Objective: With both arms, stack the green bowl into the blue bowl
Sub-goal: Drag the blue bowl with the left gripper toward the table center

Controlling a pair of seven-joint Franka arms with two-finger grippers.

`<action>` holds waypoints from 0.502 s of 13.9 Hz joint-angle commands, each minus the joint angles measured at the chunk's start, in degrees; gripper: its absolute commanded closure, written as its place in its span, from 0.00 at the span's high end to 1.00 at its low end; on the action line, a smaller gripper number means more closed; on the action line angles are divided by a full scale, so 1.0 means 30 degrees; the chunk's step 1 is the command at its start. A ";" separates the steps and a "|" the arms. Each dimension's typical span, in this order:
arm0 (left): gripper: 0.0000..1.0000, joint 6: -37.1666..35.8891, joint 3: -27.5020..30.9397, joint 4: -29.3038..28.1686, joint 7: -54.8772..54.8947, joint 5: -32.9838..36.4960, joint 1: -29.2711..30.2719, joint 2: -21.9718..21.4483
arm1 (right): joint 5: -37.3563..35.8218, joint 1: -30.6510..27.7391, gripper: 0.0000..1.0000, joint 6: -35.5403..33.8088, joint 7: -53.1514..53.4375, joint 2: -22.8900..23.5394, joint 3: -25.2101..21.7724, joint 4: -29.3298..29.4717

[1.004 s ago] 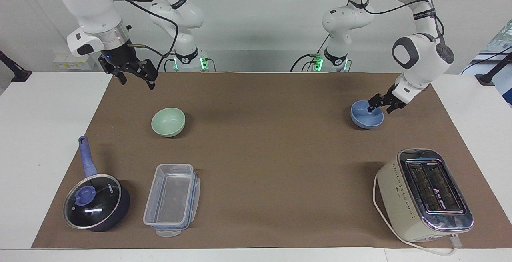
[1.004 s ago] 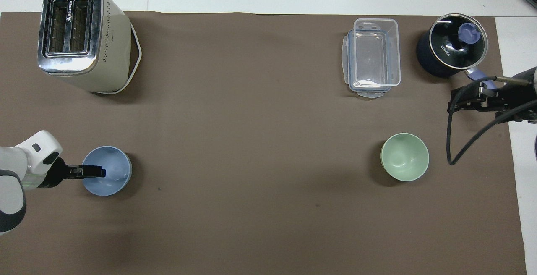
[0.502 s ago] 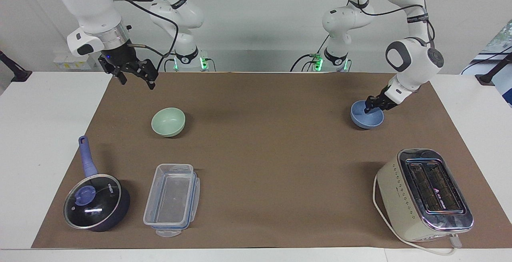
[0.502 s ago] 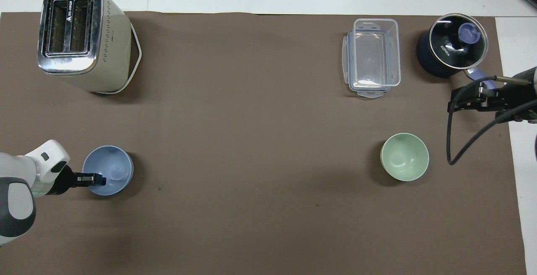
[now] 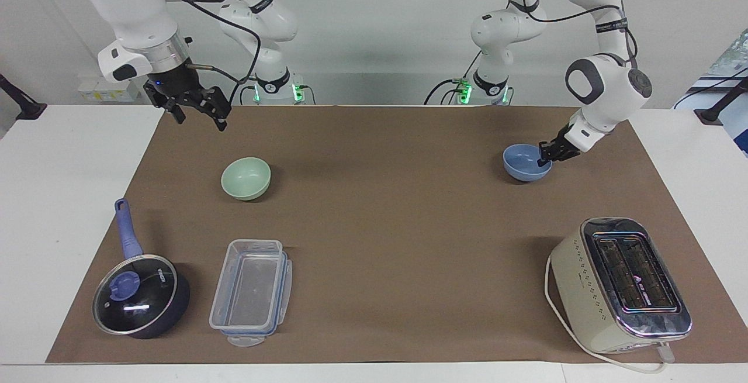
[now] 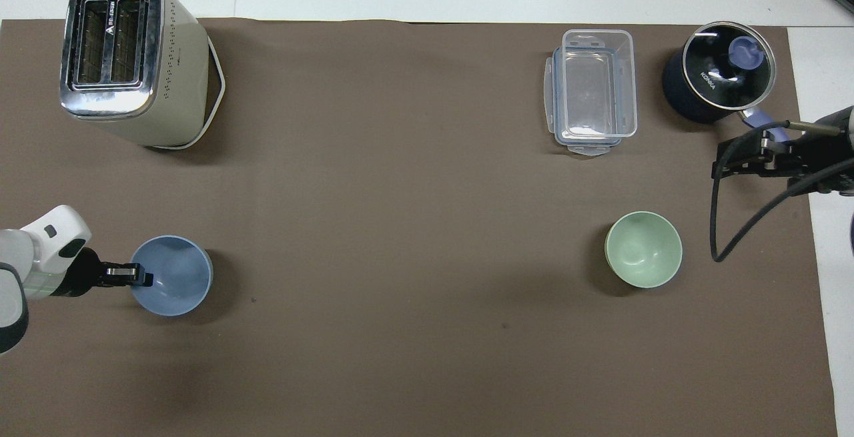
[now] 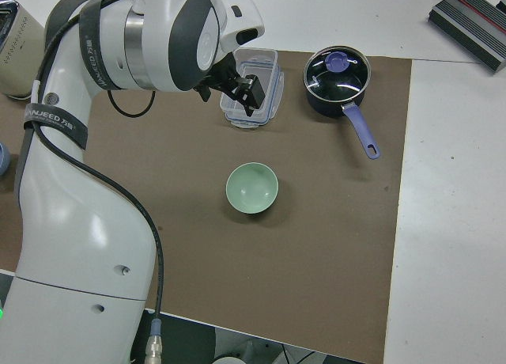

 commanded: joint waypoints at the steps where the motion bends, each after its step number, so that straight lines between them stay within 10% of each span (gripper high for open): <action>1: 0.00 -0.2443 -0.0120 0.2365 0.0543 -0.0062 0.0679 0.0857 | 0.0079 -0.0212 1.00 -0.0181 0.0165 -0.0080 0.0156 0.0103; 7: 0.00 -0.5819 -0.0091 0.4745 0.0337 -0.0589 0.0826 0.0975 | 0.0050 -0.0212 1.00 -0.0181 0.0165 -0.0080 0.0156 0.0103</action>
